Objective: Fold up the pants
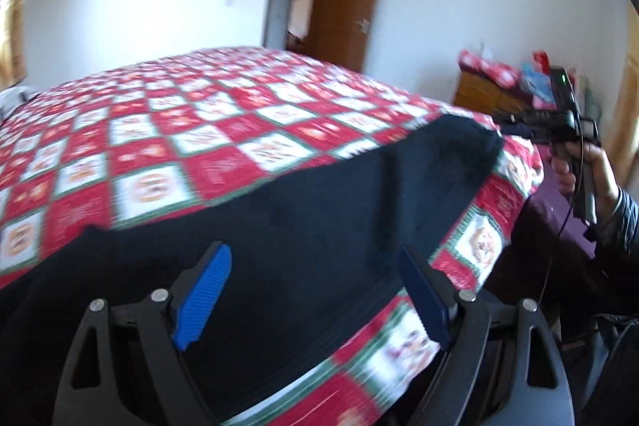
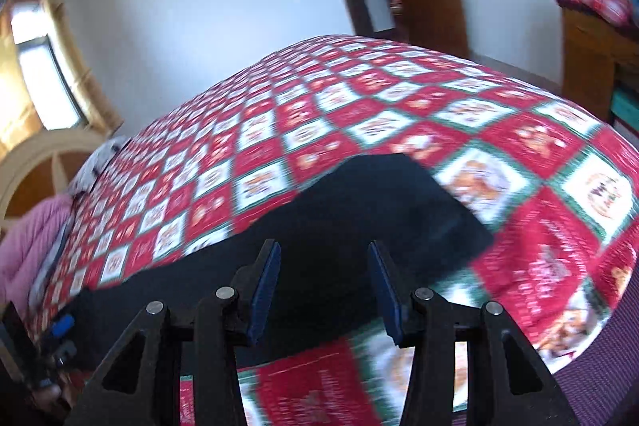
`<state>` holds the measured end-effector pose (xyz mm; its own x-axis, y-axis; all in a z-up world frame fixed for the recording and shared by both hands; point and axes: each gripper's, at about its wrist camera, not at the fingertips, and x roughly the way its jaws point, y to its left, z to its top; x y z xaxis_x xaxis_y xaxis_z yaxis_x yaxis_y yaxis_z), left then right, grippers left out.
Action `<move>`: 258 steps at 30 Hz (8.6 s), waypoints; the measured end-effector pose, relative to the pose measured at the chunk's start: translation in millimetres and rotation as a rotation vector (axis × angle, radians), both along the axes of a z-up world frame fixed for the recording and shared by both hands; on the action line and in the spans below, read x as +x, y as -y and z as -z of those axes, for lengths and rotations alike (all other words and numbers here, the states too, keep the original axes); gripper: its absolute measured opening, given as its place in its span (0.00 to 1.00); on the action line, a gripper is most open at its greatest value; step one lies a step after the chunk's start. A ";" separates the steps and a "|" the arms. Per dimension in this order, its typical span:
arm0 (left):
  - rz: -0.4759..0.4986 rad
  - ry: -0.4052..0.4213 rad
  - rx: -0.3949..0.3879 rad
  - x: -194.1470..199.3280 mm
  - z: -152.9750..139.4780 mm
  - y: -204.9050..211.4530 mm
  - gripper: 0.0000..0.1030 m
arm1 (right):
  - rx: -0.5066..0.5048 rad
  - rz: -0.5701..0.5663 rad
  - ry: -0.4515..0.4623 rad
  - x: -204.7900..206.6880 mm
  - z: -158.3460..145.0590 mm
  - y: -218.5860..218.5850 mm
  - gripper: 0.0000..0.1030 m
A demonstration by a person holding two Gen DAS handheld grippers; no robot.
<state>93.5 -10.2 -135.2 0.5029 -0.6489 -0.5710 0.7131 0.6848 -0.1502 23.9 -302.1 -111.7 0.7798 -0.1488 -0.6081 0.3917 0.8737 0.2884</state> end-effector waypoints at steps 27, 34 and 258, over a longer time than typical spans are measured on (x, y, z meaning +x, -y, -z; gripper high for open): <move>0.175 -0.065 0.128 3.0 40.9 83.0 0.09 | 0.185 0.080 0.093 -4.6 35.5 70.2 0.06; 0.193 -0.051 0.087 -0.9 27.9 75.8 0.07 | 0.098 0.025 0.200 -25.2 -4.8 55.0 0.05; -0.584 -0.033 0.072 -14.7 46.1 -195.6 0.98 | -0.061 -0.100 0.078 -9.7 -5.3 36.0 0.11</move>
